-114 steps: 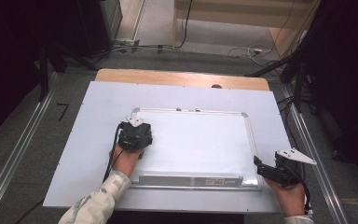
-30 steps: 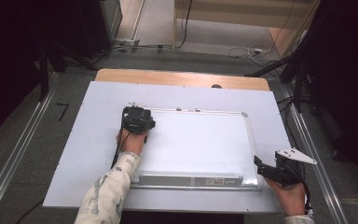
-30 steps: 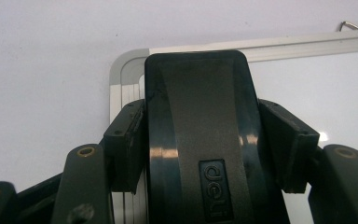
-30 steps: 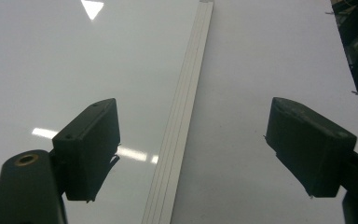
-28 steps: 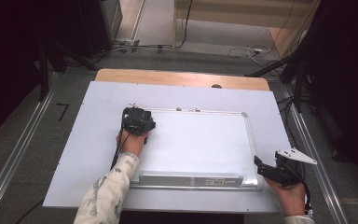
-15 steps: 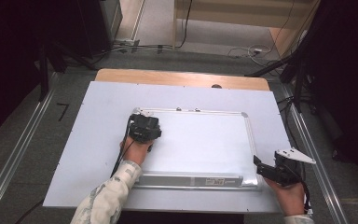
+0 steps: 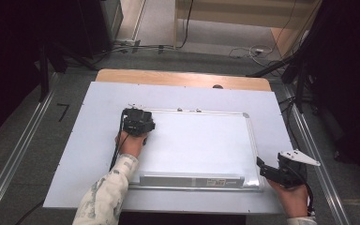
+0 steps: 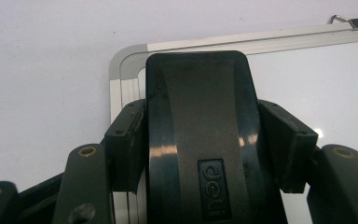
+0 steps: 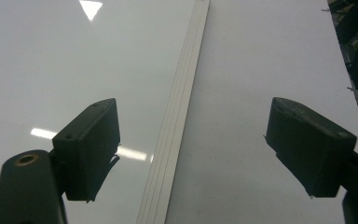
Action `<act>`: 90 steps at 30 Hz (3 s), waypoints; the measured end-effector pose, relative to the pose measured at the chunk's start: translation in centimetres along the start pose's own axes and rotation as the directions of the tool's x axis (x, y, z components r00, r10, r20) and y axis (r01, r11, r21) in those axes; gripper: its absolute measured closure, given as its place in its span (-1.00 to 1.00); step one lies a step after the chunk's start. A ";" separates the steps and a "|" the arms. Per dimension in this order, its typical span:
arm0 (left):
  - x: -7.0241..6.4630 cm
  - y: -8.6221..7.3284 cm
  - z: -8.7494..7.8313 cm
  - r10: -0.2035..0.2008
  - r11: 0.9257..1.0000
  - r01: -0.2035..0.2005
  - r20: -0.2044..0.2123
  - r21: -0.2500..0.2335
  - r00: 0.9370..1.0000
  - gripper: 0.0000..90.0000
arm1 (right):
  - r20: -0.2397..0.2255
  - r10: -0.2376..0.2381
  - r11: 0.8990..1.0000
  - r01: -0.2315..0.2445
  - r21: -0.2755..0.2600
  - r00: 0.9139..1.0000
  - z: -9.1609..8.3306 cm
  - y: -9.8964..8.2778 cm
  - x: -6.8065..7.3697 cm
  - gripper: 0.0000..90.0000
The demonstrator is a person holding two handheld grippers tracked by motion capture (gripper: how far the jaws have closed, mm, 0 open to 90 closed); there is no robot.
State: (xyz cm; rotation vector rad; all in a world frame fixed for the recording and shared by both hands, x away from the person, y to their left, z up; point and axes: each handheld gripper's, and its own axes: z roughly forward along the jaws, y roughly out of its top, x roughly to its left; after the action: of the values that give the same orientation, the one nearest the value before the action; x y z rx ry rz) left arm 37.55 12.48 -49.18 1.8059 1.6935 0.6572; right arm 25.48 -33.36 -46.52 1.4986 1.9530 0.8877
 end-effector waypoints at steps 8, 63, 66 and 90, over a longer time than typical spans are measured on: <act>-1.9 -1.0 -0.6 0.083 0.997 -0.082 0.036 -0.008 0.996 -0.11 | 0.001 -0.008 1.000 0.008 0.004 1.000 0.2 0.1 0.3 -0.64; -0.8 -5.3 -10.3 -0.030 0.982 0.042 0.067 -0.186 0.997 -0.13 | -0.004 -0.013 1.000 0.013 -0.005 1.000 0.1 0.3 0.5 -0.64; -1.0 -6.1 -10.3 -0.022 0.983 0.030 0.049 -0.182 0.999 -0.13 | -0.008 -0.015 1.000 0.015 -0.006 1.000 0.1 0.3 0.5 -0.64; -1.6 -10.1 -9.1 -0.101 0.988 0.106 0.055 -0.114 0.993 -0.16 | -0.006 -0.016 1.000 0.016 -0.001 1.000 0.2 0.3 0.6 -0.64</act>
State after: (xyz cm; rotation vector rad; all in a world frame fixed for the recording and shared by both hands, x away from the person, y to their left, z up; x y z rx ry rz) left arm 23.85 11.94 -49.70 1.6291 1.6686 0.6478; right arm 25.70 -32.67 -46.41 1.4793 1.9665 0.8871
